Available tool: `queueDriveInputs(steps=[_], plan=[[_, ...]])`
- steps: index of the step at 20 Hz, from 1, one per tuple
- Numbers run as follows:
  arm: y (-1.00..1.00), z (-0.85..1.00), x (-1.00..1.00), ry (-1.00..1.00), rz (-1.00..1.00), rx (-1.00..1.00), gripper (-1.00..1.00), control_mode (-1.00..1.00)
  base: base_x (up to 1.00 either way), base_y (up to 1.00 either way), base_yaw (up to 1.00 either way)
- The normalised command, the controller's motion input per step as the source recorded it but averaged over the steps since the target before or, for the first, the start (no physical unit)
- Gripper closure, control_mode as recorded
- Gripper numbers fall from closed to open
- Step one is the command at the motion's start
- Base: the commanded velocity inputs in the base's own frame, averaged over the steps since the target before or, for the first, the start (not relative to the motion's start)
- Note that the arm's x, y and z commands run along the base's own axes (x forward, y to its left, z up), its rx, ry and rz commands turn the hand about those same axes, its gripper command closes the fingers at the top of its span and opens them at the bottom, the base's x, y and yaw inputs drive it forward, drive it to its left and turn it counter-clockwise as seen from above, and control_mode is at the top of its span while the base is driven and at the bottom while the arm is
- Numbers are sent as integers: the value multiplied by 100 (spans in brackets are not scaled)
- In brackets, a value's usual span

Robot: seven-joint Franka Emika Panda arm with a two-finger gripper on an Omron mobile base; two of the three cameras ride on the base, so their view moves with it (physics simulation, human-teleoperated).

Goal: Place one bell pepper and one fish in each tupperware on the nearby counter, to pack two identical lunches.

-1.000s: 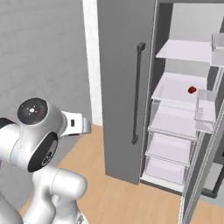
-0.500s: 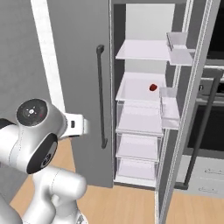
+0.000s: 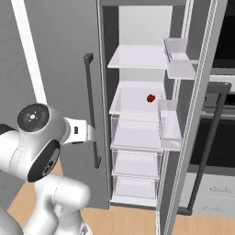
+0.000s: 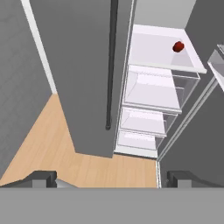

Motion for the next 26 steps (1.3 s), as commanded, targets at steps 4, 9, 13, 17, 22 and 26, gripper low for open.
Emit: queueDriveInputs(steps=[4,9,13,17,22,26], plan=[[0,0,0,0,0,0,-100,100,9,-36,-13],[0,0,0,0,0,0,-100,100,5,-38,-13],[0,0,0,0,0,0,-100,100,29,-9,-10],[0,0,0,0,0,0,-100,100,65,2,-2],[0,0,0,0,0,0,-100,100,69,0,-1],[0,0,0,0,0,0,-100,100,40,-12,0]])
